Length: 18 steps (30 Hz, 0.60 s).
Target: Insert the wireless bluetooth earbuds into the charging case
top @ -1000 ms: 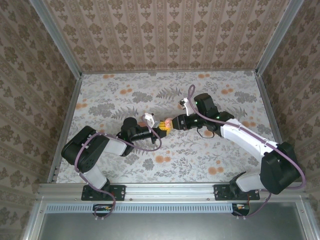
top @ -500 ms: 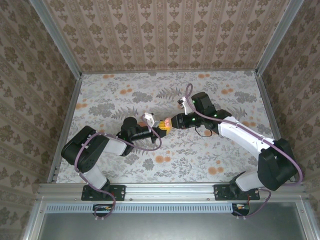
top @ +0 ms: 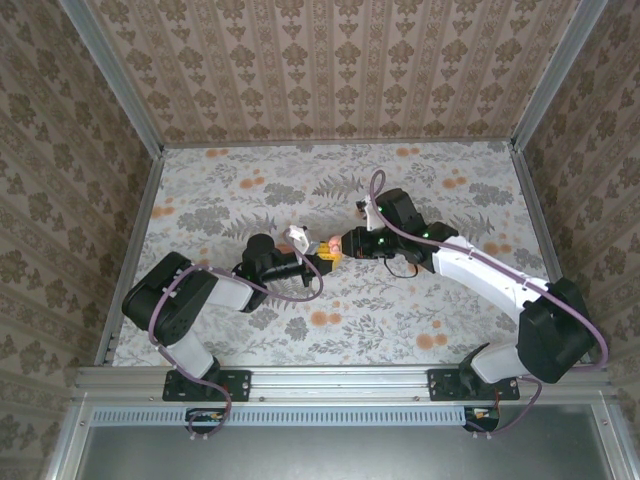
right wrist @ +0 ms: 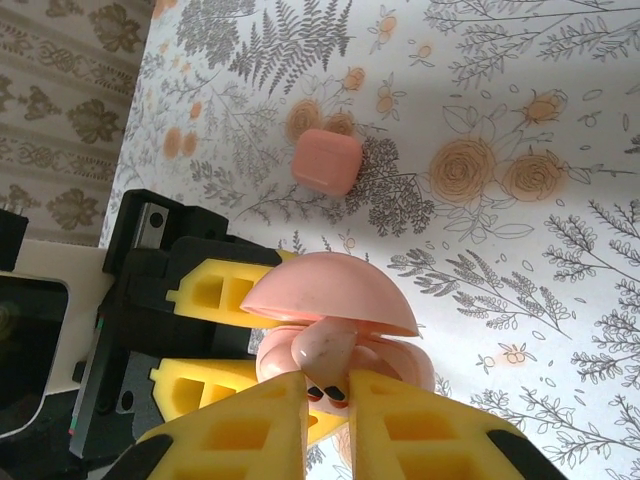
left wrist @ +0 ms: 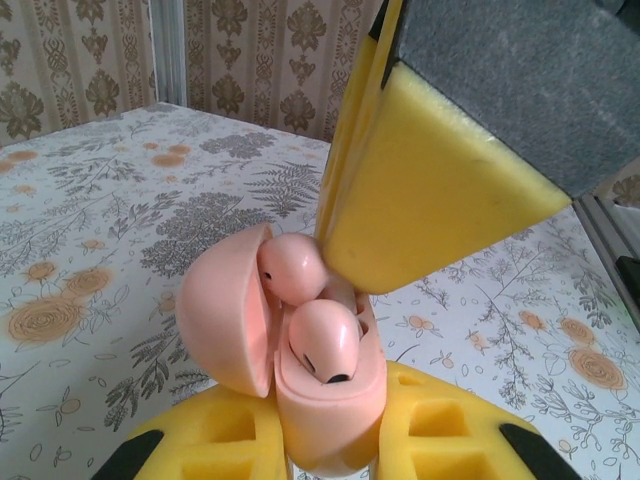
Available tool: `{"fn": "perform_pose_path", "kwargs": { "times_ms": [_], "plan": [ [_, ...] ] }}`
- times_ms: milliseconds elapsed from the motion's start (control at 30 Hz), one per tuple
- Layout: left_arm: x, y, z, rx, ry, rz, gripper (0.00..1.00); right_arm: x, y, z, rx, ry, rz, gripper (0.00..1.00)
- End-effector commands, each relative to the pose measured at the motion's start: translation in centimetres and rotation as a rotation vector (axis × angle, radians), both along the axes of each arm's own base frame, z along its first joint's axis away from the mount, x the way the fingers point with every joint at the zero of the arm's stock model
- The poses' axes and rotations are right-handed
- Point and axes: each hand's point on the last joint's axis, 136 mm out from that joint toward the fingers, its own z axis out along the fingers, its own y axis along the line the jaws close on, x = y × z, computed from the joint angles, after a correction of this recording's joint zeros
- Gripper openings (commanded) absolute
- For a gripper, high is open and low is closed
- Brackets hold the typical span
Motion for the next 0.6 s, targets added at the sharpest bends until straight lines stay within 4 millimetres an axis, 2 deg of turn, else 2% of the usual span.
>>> {"fn": "perform_pose_path", "kwargs": {
  "times_ms": [0, 300, 567],
  "plan": [
    [-0.6, -0.1, 2.6, -0.052, -0.100, -0.030, 0.10, -0.8, 0.5, 1.0, 0.044, 0.001, -0.031, 0.16],
    [-0.7, 0.0, 2.6, -0.050, -0.104, -0.026, 0.10, -0.9, 0.9, 1.3, 0.036, 0.000, -0.054, 0.15],
    [-0.8, 0.1, 2.6, -0.047, -0.106, -0.026, 0.10, -1.0, -0.2, 2.5, 0.003, -0.045, -0.072, 0.29]
  ]
}}
